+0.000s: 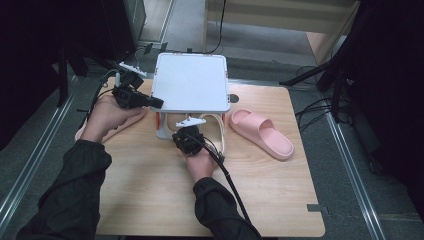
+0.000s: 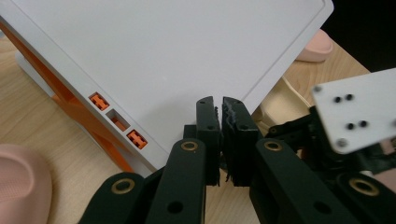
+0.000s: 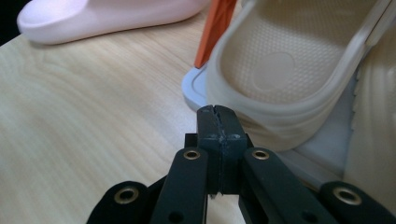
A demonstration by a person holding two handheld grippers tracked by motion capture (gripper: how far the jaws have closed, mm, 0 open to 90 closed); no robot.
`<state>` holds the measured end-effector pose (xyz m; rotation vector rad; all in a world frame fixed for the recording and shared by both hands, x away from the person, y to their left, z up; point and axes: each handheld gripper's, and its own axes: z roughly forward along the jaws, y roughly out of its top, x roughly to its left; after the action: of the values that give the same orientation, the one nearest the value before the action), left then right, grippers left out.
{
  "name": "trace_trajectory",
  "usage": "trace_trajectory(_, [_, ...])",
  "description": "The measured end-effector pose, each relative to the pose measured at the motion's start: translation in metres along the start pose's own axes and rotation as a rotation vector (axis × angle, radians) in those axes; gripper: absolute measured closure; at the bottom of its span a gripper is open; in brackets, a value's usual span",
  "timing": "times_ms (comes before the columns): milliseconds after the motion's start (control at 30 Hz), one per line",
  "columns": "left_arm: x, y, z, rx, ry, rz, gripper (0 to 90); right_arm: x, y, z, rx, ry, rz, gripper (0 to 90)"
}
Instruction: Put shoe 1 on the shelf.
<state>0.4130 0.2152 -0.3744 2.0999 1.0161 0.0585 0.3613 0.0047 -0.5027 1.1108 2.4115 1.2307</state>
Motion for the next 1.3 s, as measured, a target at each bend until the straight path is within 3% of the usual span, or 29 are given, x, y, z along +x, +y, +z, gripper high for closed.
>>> trace_trajectory(100, [0.001, 0.000, -0.001, 0.004, 0.003, 0.000, 85.4, 0.002, -0.004, -0.014, -0.016, 0.014, -0.018, 90.0])
trace_trajectory(433, [0.000, 0.000, -0.001, 0.004, 0.006, -0.013, 85.4, 0.000, -0.030, -0.062, -0.042, 0.058, -0.006, 90.0])
trace_trajectory(733, [0.001, 0.000, -0.001, 0.002, 0.005, -0.012, 85.3, -0.010, -0.061, -0.095, -0.024, 0.055, -0.007, 89.7])
trace_trajectory(900, [0.001, 0.000, -0.001, 0.002, 0.004, -0.016, 85.2, -0.023, -0.077, -0.114, -0.037, 0.034, -0.003, 89.7])
trace_trajectory(1033, [0.000, -0.001, -0.001, 0.000, 0.009, -0.016, 85.2, -0.036, -0.087, -0.116, -0.012, 0.017, 0.033, 89.7])
trace_trajectory(1200, [0.001, -0.001, -0.001, -0.001, 0.002, -0.019, 85.2, -0.047, -0.095, -0.118, 0.034, -0.005, 0.009, 89.7])
trace_trajectory(1300, [0.001, -0.001, -0.001, -0.001, 0.004, -0.022, 85.2, -0.056, -0.095, -0.117, 0.043, -0.019, 0.023, 90.0])
